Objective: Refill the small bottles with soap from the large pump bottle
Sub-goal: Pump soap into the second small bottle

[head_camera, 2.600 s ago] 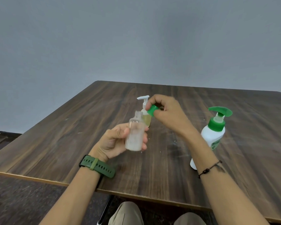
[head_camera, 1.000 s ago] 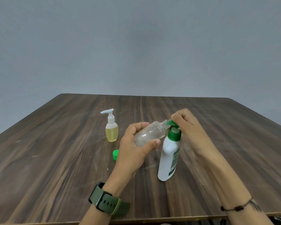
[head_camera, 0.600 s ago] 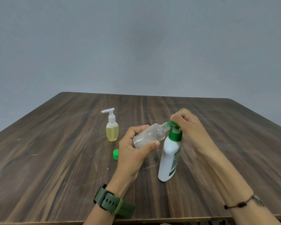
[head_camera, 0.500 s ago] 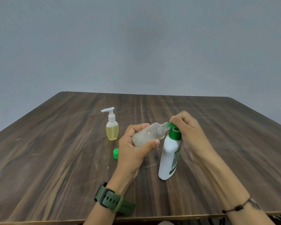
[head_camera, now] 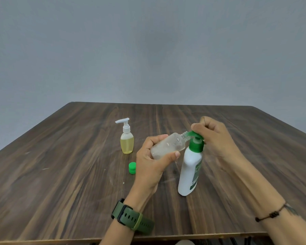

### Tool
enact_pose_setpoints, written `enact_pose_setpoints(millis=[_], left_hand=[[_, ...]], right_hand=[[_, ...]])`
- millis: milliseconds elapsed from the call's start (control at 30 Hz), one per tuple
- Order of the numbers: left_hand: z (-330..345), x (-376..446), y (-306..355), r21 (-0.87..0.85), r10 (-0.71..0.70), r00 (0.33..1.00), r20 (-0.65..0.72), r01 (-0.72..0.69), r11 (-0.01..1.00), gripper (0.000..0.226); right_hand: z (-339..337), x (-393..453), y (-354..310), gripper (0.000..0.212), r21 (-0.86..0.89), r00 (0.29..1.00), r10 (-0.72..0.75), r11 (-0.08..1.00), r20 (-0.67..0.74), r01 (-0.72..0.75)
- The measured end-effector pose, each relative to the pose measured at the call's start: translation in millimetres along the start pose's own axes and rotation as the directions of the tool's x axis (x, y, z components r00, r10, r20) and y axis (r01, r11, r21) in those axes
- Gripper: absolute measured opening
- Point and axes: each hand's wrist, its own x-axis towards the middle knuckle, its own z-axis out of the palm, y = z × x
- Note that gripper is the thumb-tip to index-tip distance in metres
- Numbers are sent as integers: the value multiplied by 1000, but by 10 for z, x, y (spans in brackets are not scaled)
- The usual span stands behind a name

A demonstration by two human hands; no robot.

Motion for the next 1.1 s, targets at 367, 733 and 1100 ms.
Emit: enact_pose_setpoints(millis=[367,733,1100], left_hand=[[40,-3,15,-5,-2,1000,8,2,1000,41],[20,-18,-21,39,-3,1000,4,3,999,42],[14,-6,-57,44,9,1000,-6,-9,999,49]], right_hand=[[-52,66,-54,42,-86,996,-55,994,72,61],[-17,188,-38,44,-208,989,4,978,148,28],[-38,265,-83,44,-407,986,-2,911,166,70]])
